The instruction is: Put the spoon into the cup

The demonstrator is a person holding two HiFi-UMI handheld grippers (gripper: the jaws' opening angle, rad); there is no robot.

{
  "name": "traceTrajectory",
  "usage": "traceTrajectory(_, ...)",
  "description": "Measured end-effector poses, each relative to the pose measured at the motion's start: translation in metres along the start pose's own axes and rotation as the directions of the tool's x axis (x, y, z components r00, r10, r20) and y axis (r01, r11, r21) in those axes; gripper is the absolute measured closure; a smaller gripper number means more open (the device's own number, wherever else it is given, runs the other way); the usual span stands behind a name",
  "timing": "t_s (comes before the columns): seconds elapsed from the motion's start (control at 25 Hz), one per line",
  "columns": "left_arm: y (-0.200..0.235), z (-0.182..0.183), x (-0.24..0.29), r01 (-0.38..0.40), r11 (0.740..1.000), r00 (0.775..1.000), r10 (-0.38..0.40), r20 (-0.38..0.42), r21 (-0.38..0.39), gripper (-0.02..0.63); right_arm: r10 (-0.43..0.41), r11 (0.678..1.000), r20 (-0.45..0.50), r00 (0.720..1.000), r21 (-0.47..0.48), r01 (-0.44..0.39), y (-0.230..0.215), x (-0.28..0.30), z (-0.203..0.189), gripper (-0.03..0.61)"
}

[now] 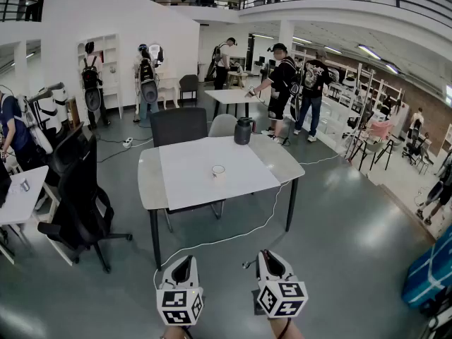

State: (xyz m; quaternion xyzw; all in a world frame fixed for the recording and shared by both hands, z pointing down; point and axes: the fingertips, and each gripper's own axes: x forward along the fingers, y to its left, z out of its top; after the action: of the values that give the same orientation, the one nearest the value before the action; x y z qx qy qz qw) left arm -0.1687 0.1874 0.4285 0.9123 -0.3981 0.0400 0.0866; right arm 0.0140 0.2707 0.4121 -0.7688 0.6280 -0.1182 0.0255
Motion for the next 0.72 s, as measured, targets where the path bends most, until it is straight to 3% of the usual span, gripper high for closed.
traceTrajectory(0.24, 0.016, 0.003, 0.006, 0.003, 1.000, 1.000, -0.003, -0.005, -0.006, 0.595, -0.006, 1.000, 0.005, 1.000, 0.000, 0.006, 0.010, 0.012, 0.003, 0.512)
traceTrajectory(0.4, 0.030, 0.006, 0.010, 0.009, 1.000, 1.000, -0.009, -0.005, -0.008, 0.596, -0.021, 0.998, 0.010, 1.000, 0.057, 0.020, 0.013, 0.022, 0.004, 0.512)
traceTrajectory(0.72, 0.051, 0.006, 0.021, 0.034, 0.999, 0.999, -0.034, -0.008, -0.012, 0.596, -0.061, 0.997, 0.013, 0.998, 0.050, 0.060, 0.023, 0.031, 0.000, 0.512)
